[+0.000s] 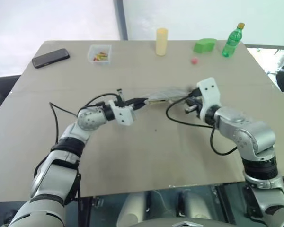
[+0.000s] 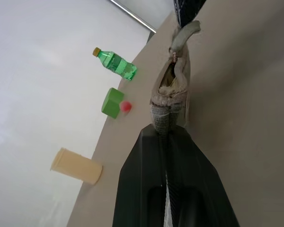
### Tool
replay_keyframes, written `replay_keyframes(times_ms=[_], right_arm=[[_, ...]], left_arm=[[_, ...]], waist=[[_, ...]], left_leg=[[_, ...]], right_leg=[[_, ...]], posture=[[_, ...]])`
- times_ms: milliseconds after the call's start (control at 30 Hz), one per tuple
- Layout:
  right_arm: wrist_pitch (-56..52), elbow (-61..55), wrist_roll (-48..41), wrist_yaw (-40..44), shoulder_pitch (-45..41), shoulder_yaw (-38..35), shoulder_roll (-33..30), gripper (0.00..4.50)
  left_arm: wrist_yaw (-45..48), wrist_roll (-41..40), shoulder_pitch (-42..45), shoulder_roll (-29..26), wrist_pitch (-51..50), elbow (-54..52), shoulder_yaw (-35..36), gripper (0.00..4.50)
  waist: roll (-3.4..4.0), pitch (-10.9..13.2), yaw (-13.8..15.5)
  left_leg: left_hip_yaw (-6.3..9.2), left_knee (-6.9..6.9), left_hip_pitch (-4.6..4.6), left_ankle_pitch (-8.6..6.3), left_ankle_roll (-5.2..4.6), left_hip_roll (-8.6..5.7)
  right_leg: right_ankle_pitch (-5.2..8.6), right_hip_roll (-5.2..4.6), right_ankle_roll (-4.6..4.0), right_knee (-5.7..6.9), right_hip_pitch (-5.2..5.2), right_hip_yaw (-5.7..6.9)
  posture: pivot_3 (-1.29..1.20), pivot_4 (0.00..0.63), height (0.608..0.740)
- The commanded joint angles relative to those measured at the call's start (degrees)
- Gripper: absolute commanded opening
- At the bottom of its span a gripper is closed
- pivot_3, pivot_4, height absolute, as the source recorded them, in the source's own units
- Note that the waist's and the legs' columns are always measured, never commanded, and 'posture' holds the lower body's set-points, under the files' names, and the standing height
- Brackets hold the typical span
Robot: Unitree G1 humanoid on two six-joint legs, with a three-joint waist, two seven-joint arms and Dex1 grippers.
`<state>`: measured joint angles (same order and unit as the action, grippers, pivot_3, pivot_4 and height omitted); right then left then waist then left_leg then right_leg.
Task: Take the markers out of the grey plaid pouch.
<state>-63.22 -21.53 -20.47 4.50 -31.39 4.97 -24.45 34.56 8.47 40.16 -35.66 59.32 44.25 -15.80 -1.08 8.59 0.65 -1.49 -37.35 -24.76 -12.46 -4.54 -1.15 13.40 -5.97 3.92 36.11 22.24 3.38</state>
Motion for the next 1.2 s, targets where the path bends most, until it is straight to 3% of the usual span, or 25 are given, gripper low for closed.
replay_keyframes(times_ms=[33, 200, 400, 500, 667, 800, 833, 900, 933, 967, 1033, 1200], right_arm=[[1.33, 0.97, 5.68, -2.41, -0.06, -2.43, -3.09, 0.06], [4.57, 5.88, 11.83, -2.74, 1.76, -2.45, -7.69, 0.06], [9.84, 2.42, 8.21, 7.23, 5.75, -3.33, -9.84, 0.06], [9.11, -2.38, 4.59, 10.01, 7.07, -7.40, -8.69, 0.94], [4.76, -11.73, -3.72, 14.13, 8.70, -12.41, -6.35, 3.35], [1.40, -15.40, -10.83, 13.86, 6.99, -19.05, -2.89, 3.35], [0.33, -15.44, -12.39, 12.95, 6.13, -20.10, -1.37, 2.76], [-1.33, -15.69, -14.73, 11.93, 4.94, -19.01, 1.65, 2.06], [-1.47, -15.51, -14.29, 11.44, 4.73, -17.11, 2.44, 1.35], [-1.39, -14.93, -13.60, 10.86, 4.48, -15.47, 3.08, 1.04], [-0.49, -12.23, -11.62, 9.38, 3.69, -11.98, 4.93, 0.03], [2.42, -4.97, -7.90, 7.43, 1.68, -7.03, 8.64, 0.03]], left_arm=[[1.61, -3.88, -0.46, -0.94, -0.32, -1.78, 2.46, 0.00], [5.46, -8.81, -1.37, -0.74, -2.00, -1.68, 3.43, 0.00], [11.52, -16.66, -0.78, 1.38, -7.52, -1.41, 6.50, 0.00], [12.92, -16.34, -0.09, 2.03, -8.44, -1.57, 7.01, 0.00], [14.21, -15.69, 0.43, 3.08, -9.37, -2.23, 7.82, 0.00], [14.66, -15.38, 0.66, 3.47, -9.55, -2.62, 8.13, 0.00], [14.70, -15.36, 0.72, 3.53, -9.67, -2.71, 8.18, 0.00], [14.78, -15.33, 0.76, 3.67, -9.92, -3.04, 8.24, 0.00], [14.82, -15.29, 0.79, 3.75, -10.03, -3.23, 8.25, 0.00], [14.88, -15.24, 0.87, 3.83, -10.07, -3.34, 8.26, 0.00], [14.89, -15.23, 1.06, 3.97, -10.34, -3.76, 8.36, 0.00], [15.08, -15.17, 0.95, 4.03, -10.37, -4.43, 8.62, 0.00]], waist=[[0.00, 0.00, 0.01], [0.01, 0.00, 0.02], [0.01, 0.00, -0.12], [0.02, 0.01, 0.00], [0.01, 0.00, 0.11], [0.01, 0.00, 0.13], [0.01, 0.00, 0.10], [0.01, 0.00, 0.03], [0.01, 0.00, 0.02], [0.01, 0.00, 0.00], [0.02, 0.00, -0.03], [0.02, 0.01, 0.08]], left_leg=[[-0.01, 0.00, -0.01, 0.00, 0.00, 0.00], [-0.01, 0.01, -0.01, 0.00, 0.00, 0.03], [-0.05, 0.02, -0.03, -0.05, -0.09, 0.06], [-0.05, 0.02, -0.04, -0.08, -0.15, 0.09], [0.00, -0.01, -0.01, -0.15, -0.25, 0.10], [0.02, -0.01, -0.02, -0.15, -0.25, 0.10], [0.01, -0.01, -0.02, -0.15, -0.25, 0.10], [0.01, -0.01, 0.00, -0.15, -0.25, 0.10], [0.02, -0.01, 0.01, -0.15, -0.25, 0.11], [0.02, -0.01, 0.01, -0.15, -0.25, 0.13], [0.02, 0.01, 0.01, -0.15, -0.24, 0.15], [0.00, 0.00, 0.00, -0.06, -0.10, 0.08]], right_leg=[[0.00, -0.01, 0.00, -0.03, 0.00, 0.00], [0.00, 0.01, 0.00, -0.06, 0.00, -0.01], [0.00, 0.04, 0.01, -0.10, -0.02, -0.05], [0.00, 0.06, 0.01, -0.10, -0.03, -0.05], [-0.01, 0.06, 0.01, -0.10, -0.04, -0.04], [-0.01, 0.04, 0.01, -0.11, -0.04, -0.04], [-0.01, 0.04, 0.01, -0.11, -0.04, -0.04], [-0.01, 0.04, 0.01, -0.10, -0.04, -0.05], [-0.01, 0.05, 0.00, -0.08, -0.03, -0.05], [-0.01, 0.06, 0.00, -0.08, -0.03, -0.04], [-0.01, 0.07, 0.00, -0.07, -0.01, -0.03], [-0.01, 0.07, 0.00, -0.07, -0.02, -0.05]], posture=[[0.00, 0.150, 0.736], [0.00, 0.150, 0.736], [0.00, 0.150, 0.736], [0.00, 0.150, 0.736], [0.00, 0.150, 0.736], [0.00, 0.150, 0.736], [0.00, 0.150, 0.736], [0.00, 0.150, 0.736], [0.00, 0.150, 0.736], [0.00, 0.150, 0.736], [0.00, 0.150, 0.736], [0.00, 0.150, 0.736]])
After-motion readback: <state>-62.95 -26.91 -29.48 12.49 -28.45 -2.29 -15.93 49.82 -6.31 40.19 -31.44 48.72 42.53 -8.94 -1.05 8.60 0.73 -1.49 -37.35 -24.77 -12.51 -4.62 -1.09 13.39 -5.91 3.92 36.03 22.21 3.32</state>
